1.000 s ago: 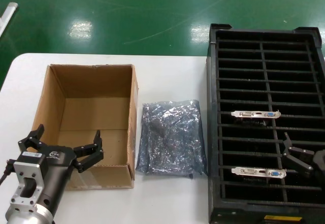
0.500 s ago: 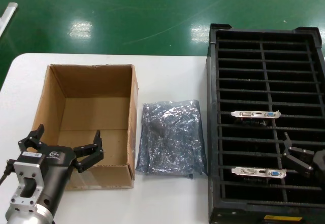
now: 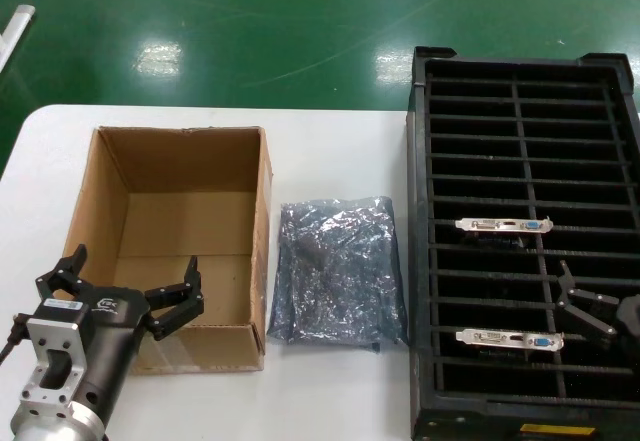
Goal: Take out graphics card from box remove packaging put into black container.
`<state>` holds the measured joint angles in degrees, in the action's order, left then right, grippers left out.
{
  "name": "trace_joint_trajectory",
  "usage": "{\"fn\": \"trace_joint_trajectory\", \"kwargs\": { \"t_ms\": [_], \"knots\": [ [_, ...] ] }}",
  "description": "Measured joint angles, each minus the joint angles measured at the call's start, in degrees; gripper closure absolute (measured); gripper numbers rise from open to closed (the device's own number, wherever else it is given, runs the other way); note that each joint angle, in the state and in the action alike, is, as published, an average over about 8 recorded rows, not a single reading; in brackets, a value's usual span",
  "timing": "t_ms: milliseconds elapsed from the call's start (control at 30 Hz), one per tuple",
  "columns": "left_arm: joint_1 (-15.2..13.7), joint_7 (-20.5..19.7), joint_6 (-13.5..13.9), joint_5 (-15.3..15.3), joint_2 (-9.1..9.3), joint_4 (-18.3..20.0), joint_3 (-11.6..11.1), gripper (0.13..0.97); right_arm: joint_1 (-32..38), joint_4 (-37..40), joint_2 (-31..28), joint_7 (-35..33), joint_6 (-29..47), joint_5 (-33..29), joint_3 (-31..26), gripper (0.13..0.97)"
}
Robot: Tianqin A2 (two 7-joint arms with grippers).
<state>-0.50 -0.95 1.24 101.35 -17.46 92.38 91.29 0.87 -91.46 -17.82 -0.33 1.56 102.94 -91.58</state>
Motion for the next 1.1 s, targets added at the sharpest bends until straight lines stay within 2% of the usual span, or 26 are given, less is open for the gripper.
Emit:
{"fn": "trace_joint_trajectory", "kwargs": {
  "t_ms": [1100],
  "knots": [
    [0.0,0.0,0.0,0.0,0.00,0.0,0.0,0.132,0.0,0.0,0.0,0.0,0.0,0.0,0.0,0.129]
  ]
}}
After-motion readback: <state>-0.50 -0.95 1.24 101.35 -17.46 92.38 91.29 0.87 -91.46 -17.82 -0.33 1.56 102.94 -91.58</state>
